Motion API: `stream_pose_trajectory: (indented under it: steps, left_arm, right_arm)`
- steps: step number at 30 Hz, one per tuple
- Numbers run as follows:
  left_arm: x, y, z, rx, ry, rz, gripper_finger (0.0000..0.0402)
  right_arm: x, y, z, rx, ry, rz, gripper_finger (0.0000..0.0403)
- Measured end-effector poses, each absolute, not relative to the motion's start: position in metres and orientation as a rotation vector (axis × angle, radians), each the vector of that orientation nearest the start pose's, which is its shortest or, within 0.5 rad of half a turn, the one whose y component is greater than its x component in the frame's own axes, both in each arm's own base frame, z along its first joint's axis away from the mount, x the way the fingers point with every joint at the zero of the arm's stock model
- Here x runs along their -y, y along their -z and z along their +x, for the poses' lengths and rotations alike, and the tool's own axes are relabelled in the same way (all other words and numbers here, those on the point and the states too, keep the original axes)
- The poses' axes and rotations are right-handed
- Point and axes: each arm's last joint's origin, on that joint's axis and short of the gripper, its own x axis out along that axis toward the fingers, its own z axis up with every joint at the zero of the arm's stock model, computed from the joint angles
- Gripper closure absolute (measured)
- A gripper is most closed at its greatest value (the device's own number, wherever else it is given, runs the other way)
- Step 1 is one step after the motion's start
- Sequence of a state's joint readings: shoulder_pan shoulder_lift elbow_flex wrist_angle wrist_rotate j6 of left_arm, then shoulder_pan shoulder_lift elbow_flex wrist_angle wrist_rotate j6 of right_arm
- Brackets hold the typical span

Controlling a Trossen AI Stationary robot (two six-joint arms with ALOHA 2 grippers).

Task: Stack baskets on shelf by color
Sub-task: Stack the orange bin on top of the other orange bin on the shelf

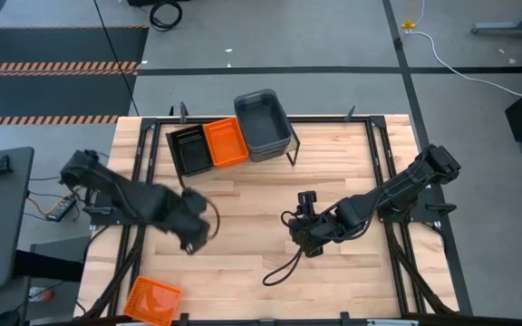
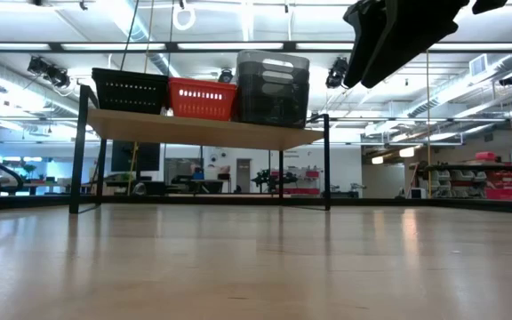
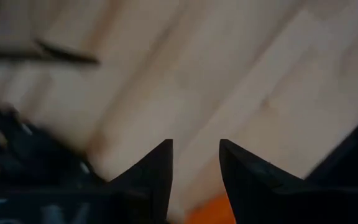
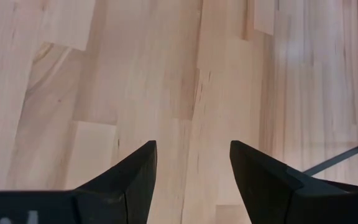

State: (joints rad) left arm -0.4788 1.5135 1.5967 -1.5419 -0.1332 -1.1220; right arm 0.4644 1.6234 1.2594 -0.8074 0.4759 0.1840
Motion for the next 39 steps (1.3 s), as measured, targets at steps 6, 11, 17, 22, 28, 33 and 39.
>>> stream_pose_trajectory:
  steps: [6,11,17,22,28,33,39]
  left_arm:
    - [0.167,-0.322,0.233,-1.468,-0.555,-0.614,0.0264]
    - [0.216,-0.301,0.232,-1.464,-0.572,-0.753,0.0260]
    - [0.271,-0.277,0.214,-1.485,-0.622,-0.900,0.0258]
    - [0.299,-0.260,0.191,-1.493,-0.714,-0.927,0.0257]
    - [0.317,-0.245,0.186,-1.488,-0.735,-0.958,0.0250]
    - [0.317,-0.234,0.201,-1.473,-0.753,-0.983,0.0232]
    - [0.312,-0.222,0.216,-1.472,-0.783,-0.963,0.0208]
  right_arm:
    - [-0.132,-0.250,0.293,-1.032,0.102,-0.369,0.0192]
    - [-0.132,-0.250,0.293,-1.030,0.114,-0.349,0.0192]
    - [-0.133,-0.250,0.292,-1.035,0.111,-0.301,0.0192]
    - [-0.137,-0.250,0.291,-1.032,0.093,-0.301,0.0192]
    - [-0.137,-0.250,0.291,-1.035,0.076,-0.329,0.0192]
    - [-0.137,-0.250,0.291,-1.036,0.066,-0.348,0.0192]
    - [-0.137,-0.250,0.291,-1.037,0.063,-0.355,0.0192]
